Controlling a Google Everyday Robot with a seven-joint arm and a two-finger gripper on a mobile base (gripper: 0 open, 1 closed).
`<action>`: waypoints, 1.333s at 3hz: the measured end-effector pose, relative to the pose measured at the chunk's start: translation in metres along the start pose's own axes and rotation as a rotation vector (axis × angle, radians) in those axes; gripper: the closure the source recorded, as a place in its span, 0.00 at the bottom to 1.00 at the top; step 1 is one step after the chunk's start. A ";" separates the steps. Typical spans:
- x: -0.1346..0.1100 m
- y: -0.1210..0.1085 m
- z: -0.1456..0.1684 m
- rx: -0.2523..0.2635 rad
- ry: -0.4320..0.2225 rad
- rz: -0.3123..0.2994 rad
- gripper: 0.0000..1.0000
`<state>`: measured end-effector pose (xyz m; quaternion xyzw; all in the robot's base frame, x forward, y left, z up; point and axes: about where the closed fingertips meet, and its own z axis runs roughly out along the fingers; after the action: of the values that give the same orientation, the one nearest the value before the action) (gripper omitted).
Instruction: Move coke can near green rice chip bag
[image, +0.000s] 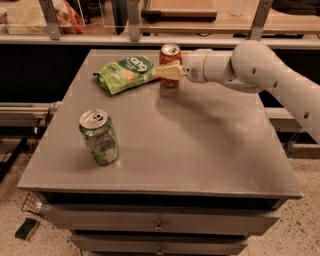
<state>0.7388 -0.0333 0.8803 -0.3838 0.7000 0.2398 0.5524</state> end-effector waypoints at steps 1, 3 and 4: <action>-0.001 0.000 0.000 0.000 0.000 0.000 0.09; 0.011 0.003 0.002 -0.012 0.032 0.022 0.00; 0.006 -0.011 -0.030 0.014 0.026 0.025 0.00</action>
Offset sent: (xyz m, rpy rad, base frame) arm -0.0014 -0.0044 -0.0165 -0.0144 0.0570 -0.0069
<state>0.7296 -0.0641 0.8833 -0.3743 0.7135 0.2367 0.5429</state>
